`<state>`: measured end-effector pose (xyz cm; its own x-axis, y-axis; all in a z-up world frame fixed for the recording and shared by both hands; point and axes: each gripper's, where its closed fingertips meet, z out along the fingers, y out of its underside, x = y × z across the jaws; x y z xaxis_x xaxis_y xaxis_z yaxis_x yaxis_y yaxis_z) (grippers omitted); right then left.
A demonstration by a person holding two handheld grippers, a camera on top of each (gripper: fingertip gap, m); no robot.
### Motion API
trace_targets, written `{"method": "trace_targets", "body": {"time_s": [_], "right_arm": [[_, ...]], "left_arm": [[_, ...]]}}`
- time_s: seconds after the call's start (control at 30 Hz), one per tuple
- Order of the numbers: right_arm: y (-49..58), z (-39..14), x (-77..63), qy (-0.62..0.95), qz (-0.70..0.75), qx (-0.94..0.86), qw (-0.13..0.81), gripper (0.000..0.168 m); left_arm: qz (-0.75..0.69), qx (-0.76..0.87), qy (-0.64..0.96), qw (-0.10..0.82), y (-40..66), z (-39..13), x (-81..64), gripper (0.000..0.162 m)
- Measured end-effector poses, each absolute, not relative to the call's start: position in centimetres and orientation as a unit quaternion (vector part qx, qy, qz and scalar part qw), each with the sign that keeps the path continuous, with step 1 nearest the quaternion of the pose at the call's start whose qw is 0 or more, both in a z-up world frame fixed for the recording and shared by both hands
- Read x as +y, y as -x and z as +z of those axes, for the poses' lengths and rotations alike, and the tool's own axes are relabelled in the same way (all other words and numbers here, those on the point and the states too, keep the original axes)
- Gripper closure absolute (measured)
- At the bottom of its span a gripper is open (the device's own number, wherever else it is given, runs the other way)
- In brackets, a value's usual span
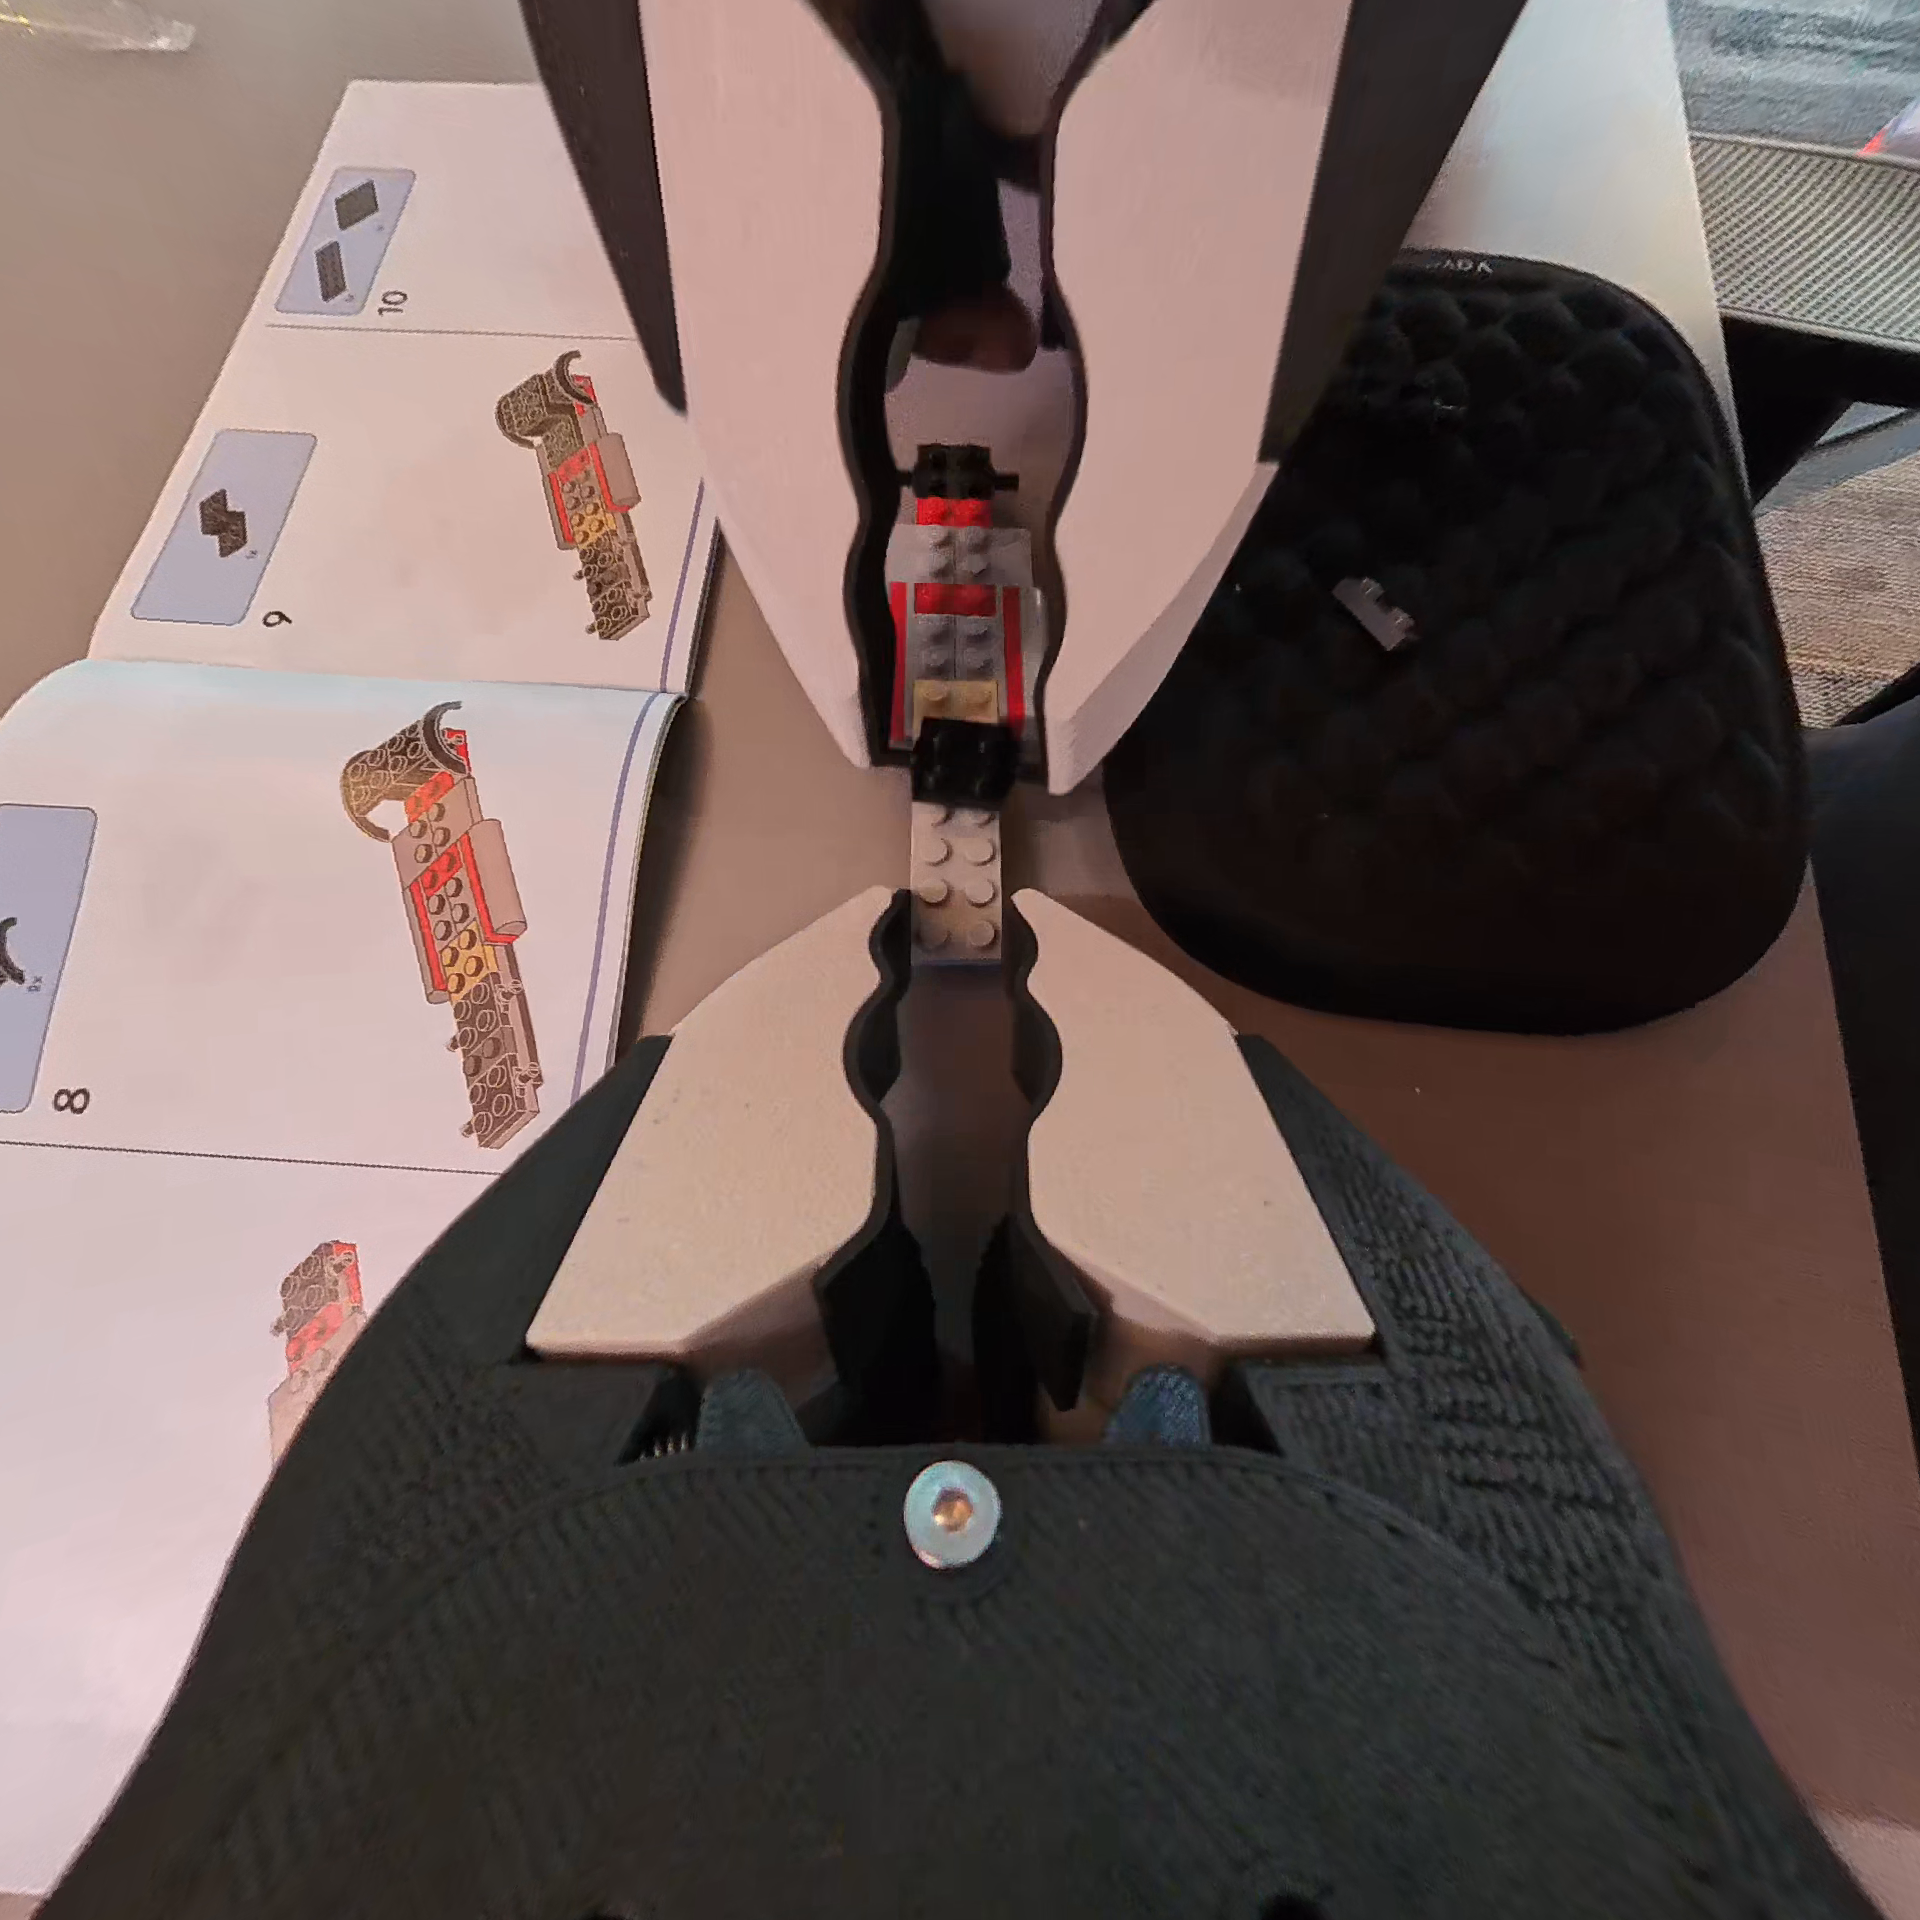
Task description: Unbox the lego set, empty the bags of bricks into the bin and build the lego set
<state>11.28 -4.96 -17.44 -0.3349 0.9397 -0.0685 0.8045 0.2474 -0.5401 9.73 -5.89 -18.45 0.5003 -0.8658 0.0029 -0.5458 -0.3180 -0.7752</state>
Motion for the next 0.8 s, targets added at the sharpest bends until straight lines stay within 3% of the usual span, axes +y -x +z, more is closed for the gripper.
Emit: {"method": "trace_targets", "body": {"time_s": [0.8], "right_arm": [[-11.73, -18.54, -4.89, 0.547, 0.239, -0.799, 0.073, 0.135]], "left_arm": [[-0.213, 0.46, 0.778, 0.372, -9.86, -18.46, -5.93, 0.145]]}}
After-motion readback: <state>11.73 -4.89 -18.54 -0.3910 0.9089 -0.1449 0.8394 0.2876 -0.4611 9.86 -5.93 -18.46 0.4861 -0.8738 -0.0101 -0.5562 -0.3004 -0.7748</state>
